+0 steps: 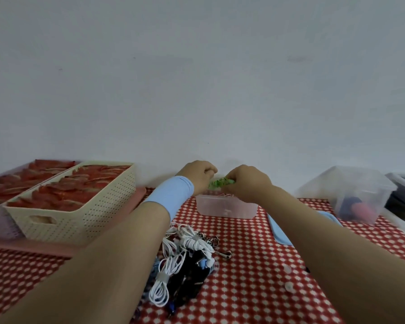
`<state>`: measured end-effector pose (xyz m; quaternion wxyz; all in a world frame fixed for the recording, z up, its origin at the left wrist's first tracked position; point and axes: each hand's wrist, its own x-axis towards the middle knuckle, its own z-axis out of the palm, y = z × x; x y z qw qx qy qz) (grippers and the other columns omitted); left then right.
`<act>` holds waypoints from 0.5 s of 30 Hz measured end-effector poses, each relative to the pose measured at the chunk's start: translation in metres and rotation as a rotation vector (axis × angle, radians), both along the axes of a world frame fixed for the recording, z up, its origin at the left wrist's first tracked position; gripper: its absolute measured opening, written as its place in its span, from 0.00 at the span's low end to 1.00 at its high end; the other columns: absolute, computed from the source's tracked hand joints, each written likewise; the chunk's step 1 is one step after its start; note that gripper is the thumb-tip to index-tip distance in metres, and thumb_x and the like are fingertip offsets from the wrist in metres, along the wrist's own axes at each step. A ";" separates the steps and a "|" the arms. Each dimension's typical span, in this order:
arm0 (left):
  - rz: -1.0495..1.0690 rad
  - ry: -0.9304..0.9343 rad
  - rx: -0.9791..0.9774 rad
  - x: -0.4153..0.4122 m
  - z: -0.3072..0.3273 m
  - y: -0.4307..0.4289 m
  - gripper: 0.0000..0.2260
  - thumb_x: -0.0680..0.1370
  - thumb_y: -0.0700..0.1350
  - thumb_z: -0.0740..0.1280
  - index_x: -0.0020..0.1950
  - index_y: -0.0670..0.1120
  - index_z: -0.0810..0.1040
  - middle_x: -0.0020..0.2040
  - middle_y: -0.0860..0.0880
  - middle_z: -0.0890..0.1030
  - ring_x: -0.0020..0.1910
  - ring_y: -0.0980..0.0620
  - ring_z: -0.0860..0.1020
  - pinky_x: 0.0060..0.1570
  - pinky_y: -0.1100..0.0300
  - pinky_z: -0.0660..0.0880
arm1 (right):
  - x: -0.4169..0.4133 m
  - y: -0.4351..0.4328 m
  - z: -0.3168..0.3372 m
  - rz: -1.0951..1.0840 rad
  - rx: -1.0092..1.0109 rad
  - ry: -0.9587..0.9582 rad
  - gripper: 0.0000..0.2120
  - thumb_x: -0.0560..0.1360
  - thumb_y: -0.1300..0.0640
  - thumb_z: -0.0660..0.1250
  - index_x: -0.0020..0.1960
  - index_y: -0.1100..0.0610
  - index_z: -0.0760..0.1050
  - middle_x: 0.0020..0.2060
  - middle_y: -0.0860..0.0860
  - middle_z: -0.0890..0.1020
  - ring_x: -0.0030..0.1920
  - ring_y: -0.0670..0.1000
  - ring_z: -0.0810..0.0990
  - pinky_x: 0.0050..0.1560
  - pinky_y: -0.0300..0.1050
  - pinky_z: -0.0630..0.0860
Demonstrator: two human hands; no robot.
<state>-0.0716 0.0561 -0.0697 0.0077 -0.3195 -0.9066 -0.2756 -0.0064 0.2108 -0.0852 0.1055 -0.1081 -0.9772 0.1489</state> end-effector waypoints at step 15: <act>0.009 0.004 -0.009 0.037 -0.009 -0.062 0.06 0.80 0.46 0.65 0.52 0.54 0.79 0.52 0.53 0.80 0.49 0.54 0.77 0.52 0.59 0.73 | 0.042 -0.041 0.021 0.164 -0.030 0.179 0.09 0.79 0.54 0.67 0.52 0.45 0.84 0.48 0.39 0.83 0.51 0.42 0.80 0.48 0.40 0.75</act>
